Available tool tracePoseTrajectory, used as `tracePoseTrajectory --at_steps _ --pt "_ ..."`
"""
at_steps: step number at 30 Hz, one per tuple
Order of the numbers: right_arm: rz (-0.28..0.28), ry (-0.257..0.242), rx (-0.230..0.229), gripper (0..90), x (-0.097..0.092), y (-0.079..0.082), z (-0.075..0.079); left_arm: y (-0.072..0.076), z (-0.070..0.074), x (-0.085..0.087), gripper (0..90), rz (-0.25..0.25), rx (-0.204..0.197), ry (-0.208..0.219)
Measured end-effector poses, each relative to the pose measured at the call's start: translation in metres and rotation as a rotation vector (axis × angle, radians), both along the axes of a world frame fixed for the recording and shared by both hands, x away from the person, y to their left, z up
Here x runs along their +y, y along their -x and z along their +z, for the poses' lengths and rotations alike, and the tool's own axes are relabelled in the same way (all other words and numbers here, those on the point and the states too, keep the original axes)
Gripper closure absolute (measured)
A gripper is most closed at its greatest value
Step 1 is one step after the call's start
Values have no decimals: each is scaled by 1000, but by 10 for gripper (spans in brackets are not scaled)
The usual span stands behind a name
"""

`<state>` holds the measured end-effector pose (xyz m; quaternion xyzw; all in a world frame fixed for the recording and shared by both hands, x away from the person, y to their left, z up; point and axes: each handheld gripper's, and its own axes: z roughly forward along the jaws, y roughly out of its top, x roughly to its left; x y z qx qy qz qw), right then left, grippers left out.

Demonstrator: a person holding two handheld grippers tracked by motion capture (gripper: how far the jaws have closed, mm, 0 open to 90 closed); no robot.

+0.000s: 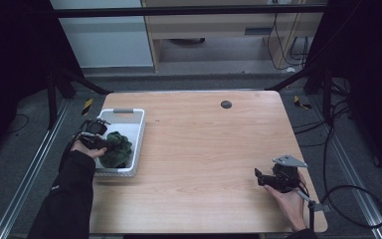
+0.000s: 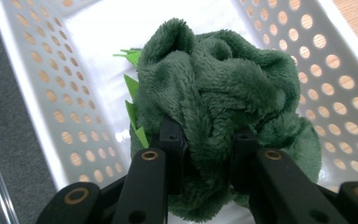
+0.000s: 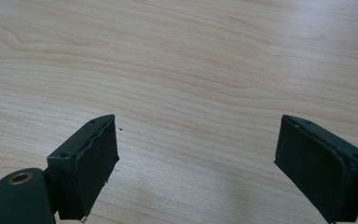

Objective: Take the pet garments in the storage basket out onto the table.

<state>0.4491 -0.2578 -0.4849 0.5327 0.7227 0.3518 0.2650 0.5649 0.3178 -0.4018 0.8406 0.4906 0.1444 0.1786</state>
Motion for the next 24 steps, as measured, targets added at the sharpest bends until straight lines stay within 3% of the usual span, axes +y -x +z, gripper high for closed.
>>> tracePoseTrajectory --at_steps 13,18,24 --pt "-1 3 0 129 0 0 0 15 41 6 727 -34 -75 24" --pt "-2 3 0 129 1 0 0 21 52 3 727 -67 -77 2" --pt "1 3 2 129 1 0 0 26 65 -1 728 -95 -87 9"
